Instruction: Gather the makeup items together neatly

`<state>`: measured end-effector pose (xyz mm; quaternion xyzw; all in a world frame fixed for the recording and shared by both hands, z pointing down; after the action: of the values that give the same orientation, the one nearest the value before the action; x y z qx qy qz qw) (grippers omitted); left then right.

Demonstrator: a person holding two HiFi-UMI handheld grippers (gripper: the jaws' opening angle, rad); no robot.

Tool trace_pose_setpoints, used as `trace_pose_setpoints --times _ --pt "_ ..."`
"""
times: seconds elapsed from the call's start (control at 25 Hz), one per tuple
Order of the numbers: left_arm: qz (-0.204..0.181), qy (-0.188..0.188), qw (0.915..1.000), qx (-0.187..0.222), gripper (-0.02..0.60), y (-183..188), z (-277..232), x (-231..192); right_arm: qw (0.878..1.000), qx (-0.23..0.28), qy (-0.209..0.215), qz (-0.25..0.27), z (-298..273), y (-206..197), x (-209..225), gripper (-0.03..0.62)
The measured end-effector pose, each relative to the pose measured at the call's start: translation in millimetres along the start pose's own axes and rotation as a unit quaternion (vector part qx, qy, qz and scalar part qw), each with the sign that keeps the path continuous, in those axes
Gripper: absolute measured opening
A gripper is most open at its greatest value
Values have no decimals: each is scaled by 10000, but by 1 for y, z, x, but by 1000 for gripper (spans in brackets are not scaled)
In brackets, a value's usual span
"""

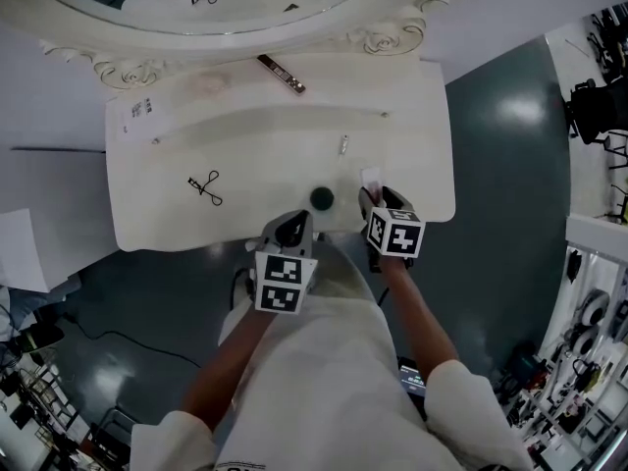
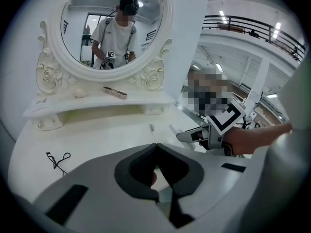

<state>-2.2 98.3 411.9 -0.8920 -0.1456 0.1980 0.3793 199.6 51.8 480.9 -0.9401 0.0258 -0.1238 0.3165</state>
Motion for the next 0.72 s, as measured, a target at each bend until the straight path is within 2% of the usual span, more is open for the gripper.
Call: trace_pose_setpoints --times 0.4,0.72 --pt "135 57 9997 -178 9 -15 -16 -7 9982 -94 -296 -513 -7 -11 -6 206" --pt "308 59 9990 -317 9 -27 -29 -9 9972 -204 -405 -598 -13 -21 -9 206"
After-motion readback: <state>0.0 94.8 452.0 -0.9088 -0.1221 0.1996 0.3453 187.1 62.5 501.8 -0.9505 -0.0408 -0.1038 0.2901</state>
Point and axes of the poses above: the fingertips, and each gripper's own axes: z backward along the fingers, x to its right, y out of its top, the point moved 7 cm from there along z, backward along the fingers, and after that the axes turned 6 degrees about x, right-handed, at the moved point
